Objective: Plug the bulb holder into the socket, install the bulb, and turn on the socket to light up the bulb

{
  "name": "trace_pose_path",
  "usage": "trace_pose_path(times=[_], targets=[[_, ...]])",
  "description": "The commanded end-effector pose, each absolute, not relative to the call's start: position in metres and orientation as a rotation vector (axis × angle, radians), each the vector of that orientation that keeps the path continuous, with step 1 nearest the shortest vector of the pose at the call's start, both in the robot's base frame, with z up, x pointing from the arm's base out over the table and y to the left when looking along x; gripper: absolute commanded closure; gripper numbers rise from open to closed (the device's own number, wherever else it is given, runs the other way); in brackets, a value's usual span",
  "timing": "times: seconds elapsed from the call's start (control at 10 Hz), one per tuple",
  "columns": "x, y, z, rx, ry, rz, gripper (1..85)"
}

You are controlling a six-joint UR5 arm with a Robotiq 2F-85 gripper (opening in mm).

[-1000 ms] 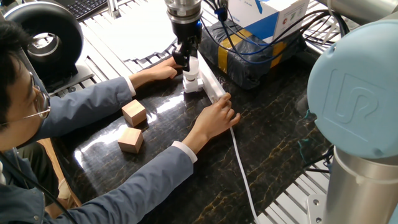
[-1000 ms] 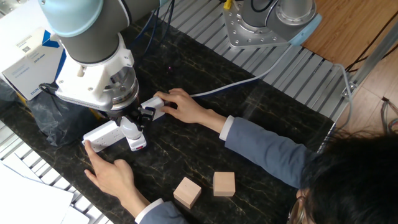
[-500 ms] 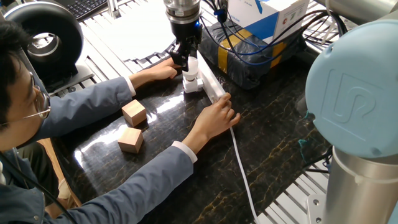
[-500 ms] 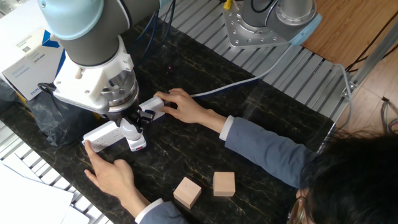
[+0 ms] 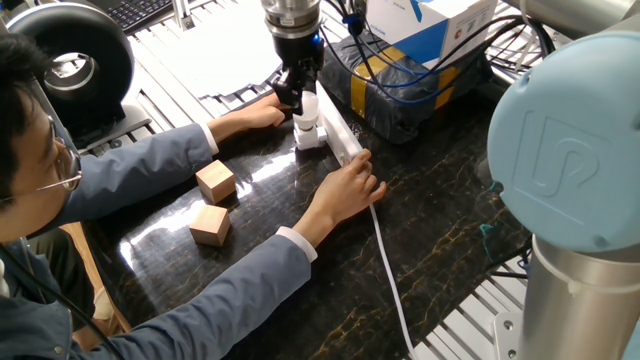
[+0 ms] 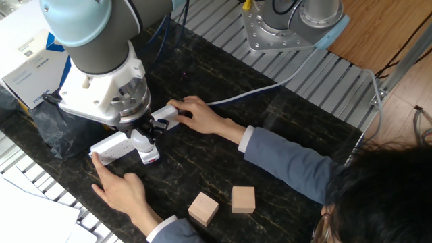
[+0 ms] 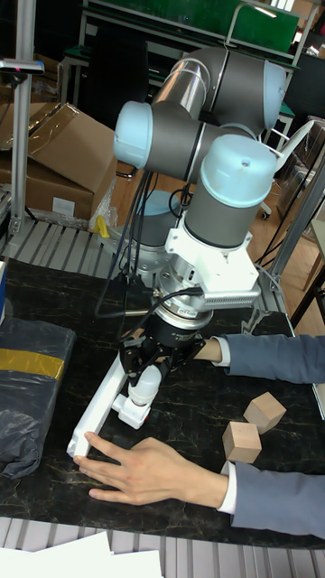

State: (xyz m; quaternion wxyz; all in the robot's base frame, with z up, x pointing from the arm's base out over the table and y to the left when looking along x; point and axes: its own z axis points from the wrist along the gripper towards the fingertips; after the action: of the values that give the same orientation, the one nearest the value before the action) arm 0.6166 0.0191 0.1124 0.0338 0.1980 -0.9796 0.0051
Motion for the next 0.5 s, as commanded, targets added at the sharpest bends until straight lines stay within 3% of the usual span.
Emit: trace_pose_path(times=[0.0,0.1,0.4], targets=[[0.6185,0.0203,0.1133,0.691,-3.002,0.003,44.3],[0.6195,0.0199,0.1136,0.728,-2.996,0.003,35.3],[0.6207,0.0137,0.115,0.77,-2.98,0.036,26.3]])
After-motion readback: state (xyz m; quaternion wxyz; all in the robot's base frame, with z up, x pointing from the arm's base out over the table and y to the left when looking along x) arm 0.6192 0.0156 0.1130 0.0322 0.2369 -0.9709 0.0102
